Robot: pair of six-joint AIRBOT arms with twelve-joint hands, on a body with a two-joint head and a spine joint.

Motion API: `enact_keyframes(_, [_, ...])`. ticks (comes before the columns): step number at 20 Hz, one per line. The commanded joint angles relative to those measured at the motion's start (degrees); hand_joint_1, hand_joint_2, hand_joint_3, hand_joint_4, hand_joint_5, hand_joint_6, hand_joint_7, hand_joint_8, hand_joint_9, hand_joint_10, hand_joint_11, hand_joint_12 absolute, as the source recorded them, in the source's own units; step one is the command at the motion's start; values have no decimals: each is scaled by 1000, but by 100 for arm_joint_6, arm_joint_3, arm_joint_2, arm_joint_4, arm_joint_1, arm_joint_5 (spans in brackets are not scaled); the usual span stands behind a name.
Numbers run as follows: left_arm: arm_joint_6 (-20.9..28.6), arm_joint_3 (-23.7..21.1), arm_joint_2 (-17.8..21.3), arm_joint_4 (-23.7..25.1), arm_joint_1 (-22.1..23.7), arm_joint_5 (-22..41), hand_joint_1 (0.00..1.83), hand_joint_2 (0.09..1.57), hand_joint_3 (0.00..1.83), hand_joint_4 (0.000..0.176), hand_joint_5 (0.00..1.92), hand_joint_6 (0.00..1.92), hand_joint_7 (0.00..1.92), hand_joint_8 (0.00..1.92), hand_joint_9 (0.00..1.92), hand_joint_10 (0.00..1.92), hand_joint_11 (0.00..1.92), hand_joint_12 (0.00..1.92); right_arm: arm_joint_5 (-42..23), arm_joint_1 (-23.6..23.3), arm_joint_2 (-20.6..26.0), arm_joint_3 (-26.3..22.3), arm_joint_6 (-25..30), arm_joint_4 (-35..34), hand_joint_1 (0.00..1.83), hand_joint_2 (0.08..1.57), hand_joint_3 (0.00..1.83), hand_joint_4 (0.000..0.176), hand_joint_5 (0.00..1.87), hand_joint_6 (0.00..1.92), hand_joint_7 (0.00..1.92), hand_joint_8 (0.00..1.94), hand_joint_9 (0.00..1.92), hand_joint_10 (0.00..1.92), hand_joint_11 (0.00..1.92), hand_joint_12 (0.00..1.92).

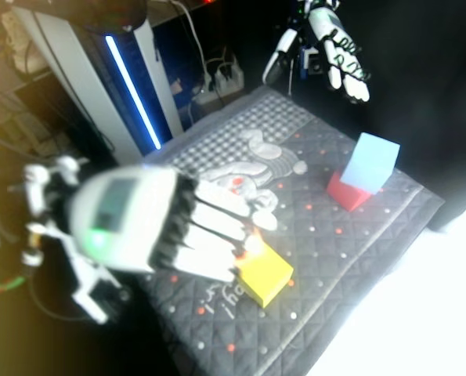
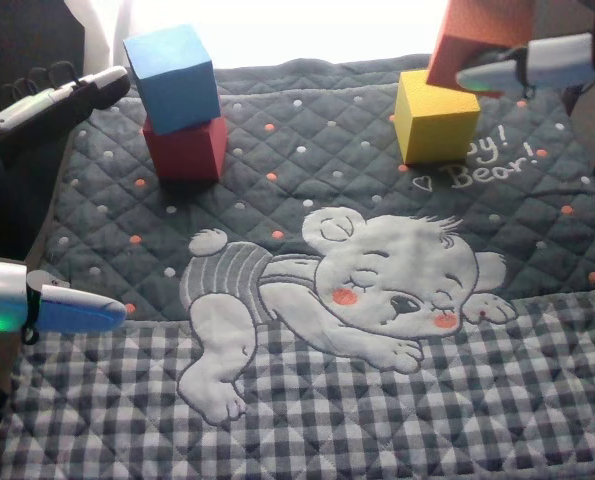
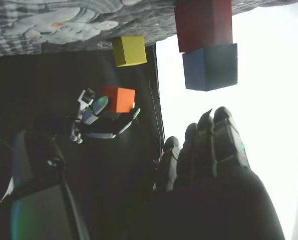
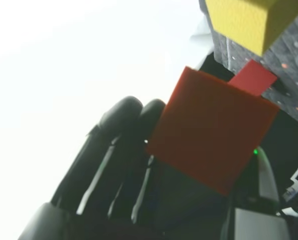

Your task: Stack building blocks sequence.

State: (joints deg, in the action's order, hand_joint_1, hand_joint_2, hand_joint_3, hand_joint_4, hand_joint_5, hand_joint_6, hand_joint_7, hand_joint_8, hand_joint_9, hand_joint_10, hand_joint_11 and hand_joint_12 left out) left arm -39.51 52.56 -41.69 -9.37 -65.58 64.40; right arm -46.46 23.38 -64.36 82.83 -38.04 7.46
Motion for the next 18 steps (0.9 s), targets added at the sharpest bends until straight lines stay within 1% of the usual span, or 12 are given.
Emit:
enact_keyframes(1, [62,49,-25,-69,38,674,928,738,3,108,47,5,0,0,0,0,0,0,-484,-112,-6,81,-5,-158,1256,1075,2,0,1050,732,1111,914,1203,730,968,1110])
enact_keyframes(2, [89,71,-45,-60,40,658,922,736,2,100,48,5,0,0,0,0,0,0,-426,-140,-75,157,-5,-159,1253,1076,0,0,1050,751,1115,890,1237,642,979,1041])
enact_keyframes(4, [112,91,-64,-48,41,640,932,730,0,106,55,7,0,0,0,0,0,0,-320,-196,-190,281,-5,-165,1274,1066,0,0,1041,715,1167,844,1287,543,906,1005])
enact_keyframes(5, [114,92,-64,-45,41,640,908,728,0,116,49,4,0,0,0,0,0,0,-271,-213,-248,339,-5,-189,1262,1074,2,0,1078,660,1094,966,1321,581,974,1039])
enact_keyframes(7, [123,98,-64,-37,44,644,914,724,0,111,51,4,0,0,0,0,0,0,-167,-219,-332,430,-6,-193,1257,1080,0,0,1078,668,1071,997,1312,630,977,1066])
enact_keyframes(8, [127,101,-64,-35,45,645,921,722,0,122,54,4,0,0,0,0,0,0,-77,-219,-390,505,-6,-193,1265,1065,0,0,1136,559,1091,971,1326,688,1003,1090])
enact_keyframes(10, [138,110,-64,-32,45,644,931,731,0,113,50,2,0,0,0,0,0,0,9,-219,-496,626,-6,-234,1277,1044,0,0,1166,494,1161,861,1331,665,987,1108])
enact_keyframes(11, [146,117,-64,-29,45,645,928,734,2,103,52,3,0,0,0,0,0,0,45,-219,-546,676,-6,-264,1292,1023,1,0,1205,407,1239,738,1351,597,898,1148])
enact_keyframes(13, [149,126,-67,-25,52,648,922,735,2,107,53,3,0,0,0,0,0,0,103,-219,-615,744,-6,-289,1288,1022,0,0,1203,427,1249,707,1348,579,934,1201])
enact_keyframes(14, [152,130,-72,-20,55,648,926,738,3,111,48,1,0,0,0,0,0,0,147,-219,-649,779,-6,-297,1288,1033,1,0,1132,558,1246,705,1339,583,927,1238])
enact_keyframes(16, [170,142,-80,-9,57,642,920,741,4,119,54,2,0,0,0,0,0,0,250,-218,-725,860,-6,-297,1262,1049,1,0,1104,686,1173,769,1302,566,1051,1126])
enact_keyframes(18, [188,149,-87,-4,57,641,914,736,2,110,53,2,0,0,0,0,0,0,349,-218,-793,943,-6,-301,1258,1047,0,4,1143,653,1137,817,1214,612,988,1141])
